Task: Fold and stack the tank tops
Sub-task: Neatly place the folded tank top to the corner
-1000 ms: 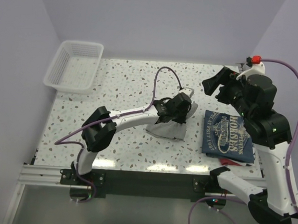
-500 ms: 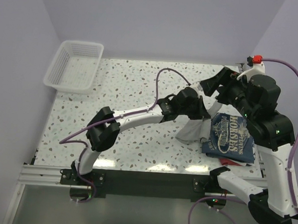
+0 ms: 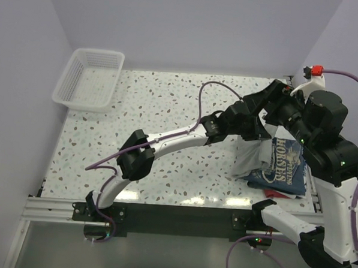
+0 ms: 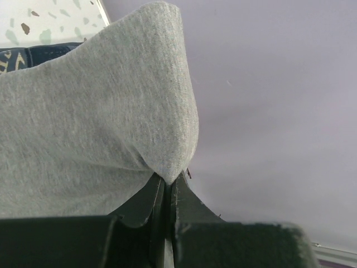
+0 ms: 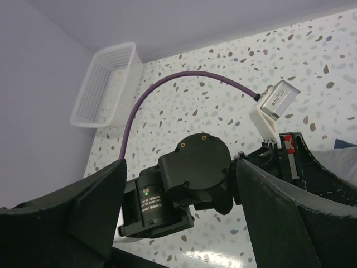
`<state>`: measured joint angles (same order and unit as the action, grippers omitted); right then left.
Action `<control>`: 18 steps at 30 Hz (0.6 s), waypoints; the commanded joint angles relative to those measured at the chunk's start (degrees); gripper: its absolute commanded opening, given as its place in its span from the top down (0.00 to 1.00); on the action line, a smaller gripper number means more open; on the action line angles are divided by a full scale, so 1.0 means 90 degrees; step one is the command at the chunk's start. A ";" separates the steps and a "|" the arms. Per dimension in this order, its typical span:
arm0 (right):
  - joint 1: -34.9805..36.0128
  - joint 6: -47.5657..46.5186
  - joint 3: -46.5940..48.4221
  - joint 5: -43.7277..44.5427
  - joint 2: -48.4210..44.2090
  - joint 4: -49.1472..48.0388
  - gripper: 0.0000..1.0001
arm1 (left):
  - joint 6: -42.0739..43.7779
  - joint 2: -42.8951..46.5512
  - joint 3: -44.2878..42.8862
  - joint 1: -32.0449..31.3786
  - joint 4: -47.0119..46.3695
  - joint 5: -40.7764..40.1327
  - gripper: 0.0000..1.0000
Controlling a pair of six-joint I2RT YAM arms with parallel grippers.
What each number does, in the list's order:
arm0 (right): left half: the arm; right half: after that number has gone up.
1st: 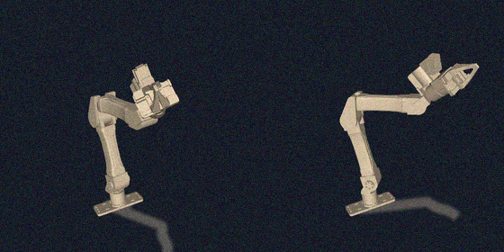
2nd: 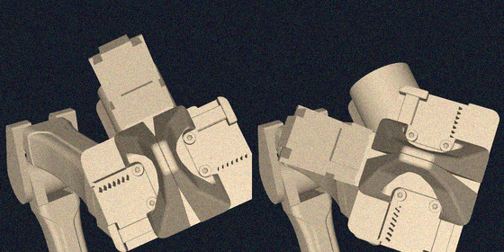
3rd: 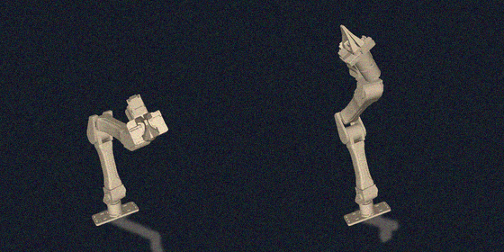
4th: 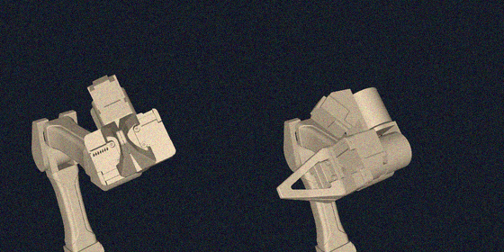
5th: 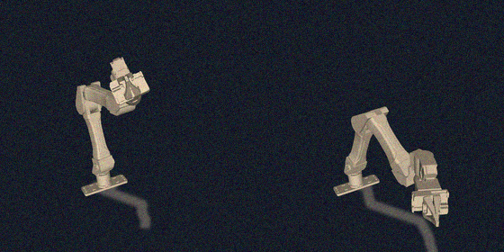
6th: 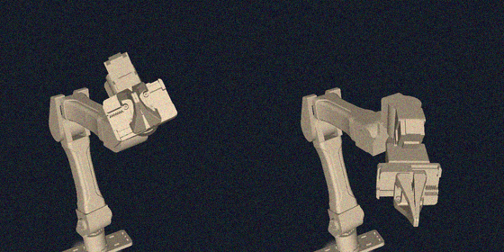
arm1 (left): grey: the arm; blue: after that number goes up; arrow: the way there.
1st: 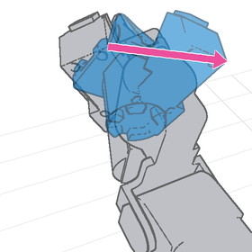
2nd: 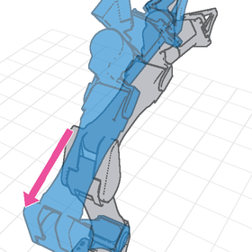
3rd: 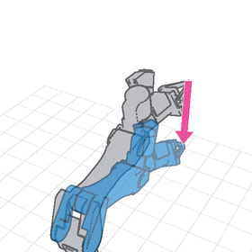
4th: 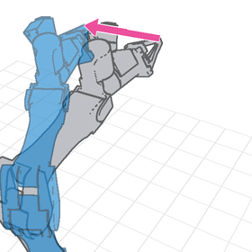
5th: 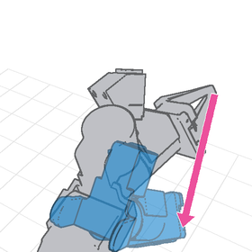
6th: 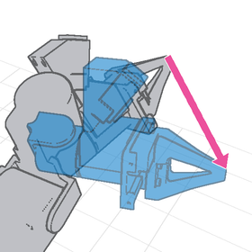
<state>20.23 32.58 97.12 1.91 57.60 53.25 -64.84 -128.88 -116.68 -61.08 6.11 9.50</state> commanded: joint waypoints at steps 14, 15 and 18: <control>0.0008 0.0052 0.0391 -0.0193 -0.0170 0.0157 0.18 | 0.0095 0.1057 0.0825 0.0019 -0.0581 0.0224 1.00; 0.0008 0.0062 0.0371 -0.0203 -0.0180 0.0118 0.18 | 0.0095 0.1126 0.1048 0.0038 -0.0755 0.0243 1.00; 0.0008 0.0101 0.0303 -0.0203 -0.0190 0.0070 0.18 | 0.0075 0.1234 0.1148 0.0097 -0.0874 0.0399 1.00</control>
<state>20.23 32.71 99.24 1.72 56.47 54.39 -64.86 -123.66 -106.61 -60.88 4.82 10.63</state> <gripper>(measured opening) 0.824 0.057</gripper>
